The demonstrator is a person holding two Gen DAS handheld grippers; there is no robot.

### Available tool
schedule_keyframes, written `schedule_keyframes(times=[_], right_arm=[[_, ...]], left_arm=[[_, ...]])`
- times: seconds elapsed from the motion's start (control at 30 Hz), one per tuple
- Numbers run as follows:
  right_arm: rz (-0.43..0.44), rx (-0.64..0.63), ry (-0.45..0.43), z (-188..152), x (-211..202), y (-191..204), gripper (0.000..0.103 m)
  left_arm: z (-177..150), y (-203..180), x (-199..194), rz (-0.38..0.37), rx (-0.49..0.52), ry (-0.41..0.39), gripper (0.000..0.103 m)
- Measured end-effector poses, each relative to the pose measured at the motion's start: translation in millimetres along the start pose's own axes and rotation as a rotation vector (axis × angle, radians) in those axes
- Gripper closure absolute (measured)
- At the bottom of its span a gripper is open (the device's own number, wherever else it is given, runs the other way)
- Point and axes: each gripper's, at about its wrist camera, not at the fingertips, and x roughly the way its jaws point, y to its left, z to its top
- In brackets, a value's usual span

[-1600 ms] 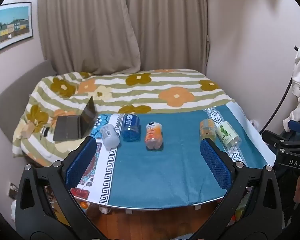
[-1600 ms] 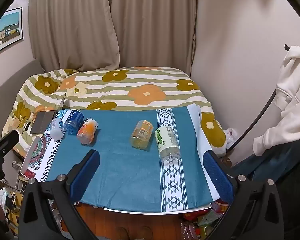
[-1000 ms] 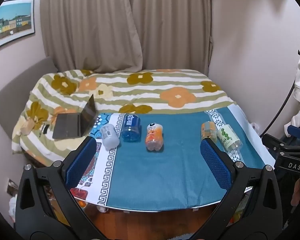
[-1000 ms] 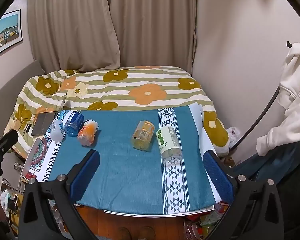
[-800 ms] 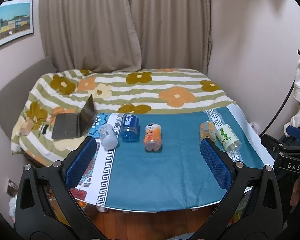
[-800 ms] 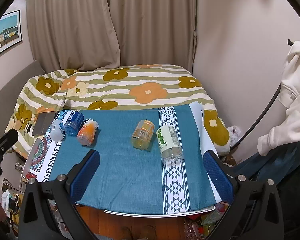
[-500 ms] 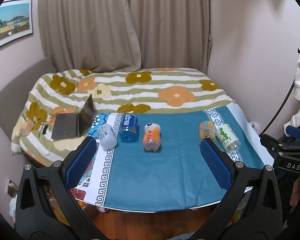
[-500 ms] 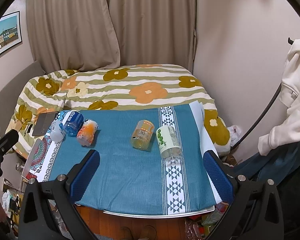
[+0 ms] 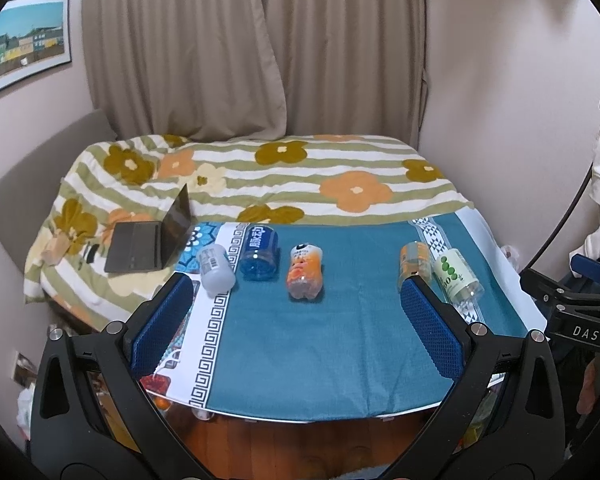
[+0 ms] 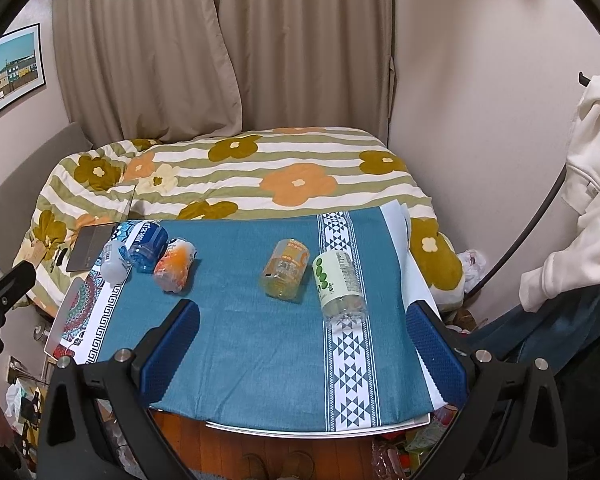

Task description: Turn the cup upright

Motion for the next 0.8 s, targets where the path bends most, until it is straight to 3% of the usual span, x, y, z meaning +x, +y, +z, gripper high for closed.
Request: schedule_keyframes(times=[0.8], right_arm=[[0.006, 0.006, 0.004, -0.8, 1.5, -1.5, 0.000]], left_arm=[[-4.0, -0.9, -1.4, 0.010, -0.005, 0.005, 0.000]])
